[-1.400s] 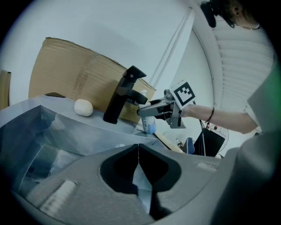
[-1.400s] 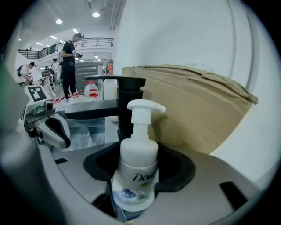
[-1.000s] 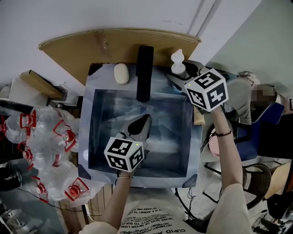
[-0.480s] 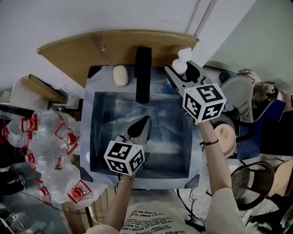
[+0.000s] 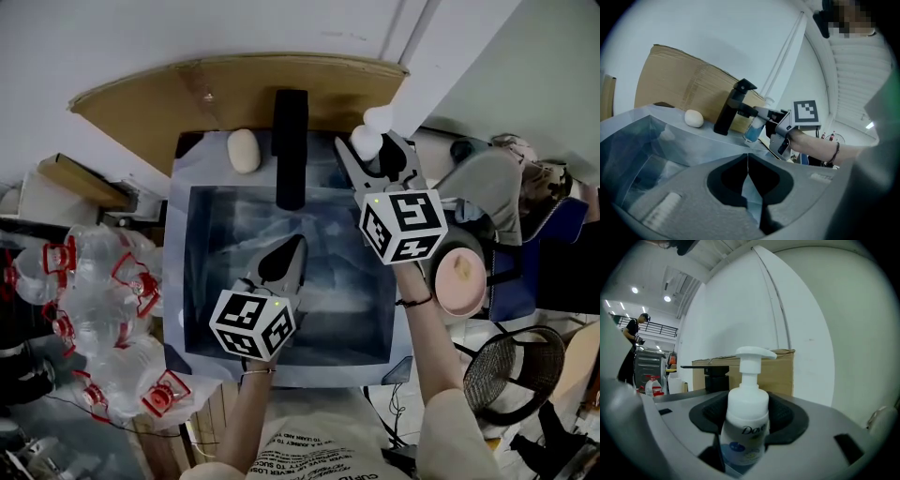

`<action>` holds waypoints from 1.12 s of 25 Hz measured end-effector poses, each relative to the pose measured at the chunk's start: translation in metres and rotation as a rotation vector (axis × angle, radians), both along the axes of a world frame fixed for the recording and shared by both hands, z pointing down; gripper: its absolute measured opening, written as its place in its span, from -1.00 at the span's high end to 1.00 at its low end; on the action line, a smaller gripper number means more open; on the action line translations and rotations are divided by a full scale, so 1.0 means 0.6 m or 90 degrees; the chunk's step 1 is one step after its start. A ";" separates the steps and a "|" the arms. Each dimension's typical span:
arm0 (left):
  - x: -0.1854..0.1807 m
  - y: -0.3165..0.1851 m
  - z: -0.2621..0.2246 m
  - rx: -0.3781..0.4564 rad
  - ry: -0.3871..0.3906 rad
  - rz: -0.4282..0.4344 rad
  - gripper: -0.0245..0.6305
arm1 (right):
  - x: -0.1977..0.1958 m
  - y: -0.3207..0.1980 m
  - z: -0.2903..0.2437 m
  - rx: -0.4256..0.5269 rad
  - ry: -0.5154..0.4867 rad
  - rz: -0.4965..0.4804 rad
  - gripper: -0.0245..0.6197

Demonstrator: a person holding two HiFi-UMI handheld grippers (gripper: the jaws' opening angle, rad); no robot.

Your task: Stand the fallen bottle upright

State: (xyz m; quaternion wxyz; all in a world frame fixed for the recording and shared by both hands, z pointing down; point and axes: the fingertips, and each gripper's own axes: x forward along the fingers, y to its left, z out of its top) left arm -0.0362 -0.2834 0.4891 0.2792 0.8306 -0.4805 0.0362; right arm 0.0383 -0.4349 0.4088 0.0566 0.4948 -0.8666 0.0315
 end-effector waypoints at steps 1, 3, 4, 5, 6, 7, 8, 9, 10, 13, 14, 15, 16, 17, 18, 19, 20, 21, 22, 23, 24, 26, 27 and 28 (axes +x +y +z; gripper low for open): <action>0.001 -0.001 0.001 -0.001 0.000 0.001 0.85 | 0.000 0.000 0.003 0.001 0.002 0.004 0.16; 0.002 -0.001 0.002 -0.002 0.001 0.002 0.85 | -0.001 0.000 0.010 0.001 0.005 0.011 0.16; 0.002 -0.001 0.003 -0.002 0.002 0.002 0.85 | -0.001 0.000 0.013 0.000 0.006 0.014 0.16; 0.002 -0.001 0.003 -0.003 0.002 0.002 0.85 | -0.001 0.000 0.016 -0.001 0.006 0.017 0.16; 0.003 -0.001 0.003 -0.003 0.002 0.002 0.85 | -0.001 0.001 0.019 0.000 0.007 0.020 0.16; 0.003 -0.001 0.004 -0.003 0.002 0.002 0.85 | -0.001 0.002 0.021 0.002 0.007 0.023 0.16; 0.002 -0.001 0.004 -0.003 0.003 0.002 0.85 | 0.000 0.003 0.023 0.005 0.008 0.026 0.16; 0.002 -0.001 0.004 -0.002 0.003 0.002 0.85 | -0.001 0.004 0.023 0.008 0.008 0.026 0.16; 0.001 -0.002 0.004 -0.002 0.004 0.001 0.85 | -0.002 0.005 0.024 0.011 0.007 0.027 0.16; -0.001 -0.003 0.004 -0.003 0.004 0.000 0.85 | -0.007 0.008 0.025 0.023 0.013 0.028 0.16; -0.002 -0.003 0.005 -0.003 0.004 0.000 0.85 | -0.009 0.009 0.025 0.028 0.017 0.029 0.16; -0.002 -0.003 0.004 -0.003 0.005 0.000 0.85 | -0.010 0.010 0.024 0.033 0.019 0.031 0.16; -0.003 -0.003 0.004 -0.002 0.005 -0.001 0.85 | -0.010 0.011 0.024 0.036 0.019 0.032 0.16; -0.003 -0.003 0.004 -0.002 0.006 -0.001 0.85 | -0.011 0.011 0.024 0.039 0.019 0.034 0.16; -0.004 -0.003 0.003 -0.002 0.006 -0.002 0.85 | -0.011 0.012 0.023 0.042 0.019 0.035 0.16; -0.004 -0.003 0.003 -0.002 0.006 -0.002 0.85 | -0.010 0.013 0.023 0.046 0.019 0.036 0.16; -0.004 -0.003 0.003 -0.002 0.006 -0.002 0.85 | -0.011 0.014 0.023 0.050 0.020 0.037 0.16; -0.004 -0.003 0.003 -0.002 0.006 -0.002 0.85 | -0.011 0.016 0.023 0.055 0.022 0.038 0.15; -0.004 -0.002 0.003 -0.002 0.007 -0.003 0.85 | -0.011 0.017 0.024 0.060 0.023 0.039 0.15; -0.004 -0.002 0.003 -0.002 0.007 -0.003 0.85 | -0.011 0.018 0.024 0.065 0.023 0.041 0.15; -0.005 -0.002 0.003 -0.002 0.007 -0.004 0.85 | -0.011 0.018 0.024 0.070 0.022 0.042 0.15; -0.006 -0.002 0.003 -0.002 0.007 -0.005 0.85 | -0.010 0.019 0.024 0.077 0.019 0.046 0.15; -0.006 -0.002 0.003 -0.002 0.007 -0.006 0.85 | -0.009 0.019 0.024 0.082 0.018 0.047 0.15; -0.007 -0.001 0.002 -0.002 0.007 -0.007 0.85 | -0.009 0.019 0.024 0.086 0.017 0.047 0.14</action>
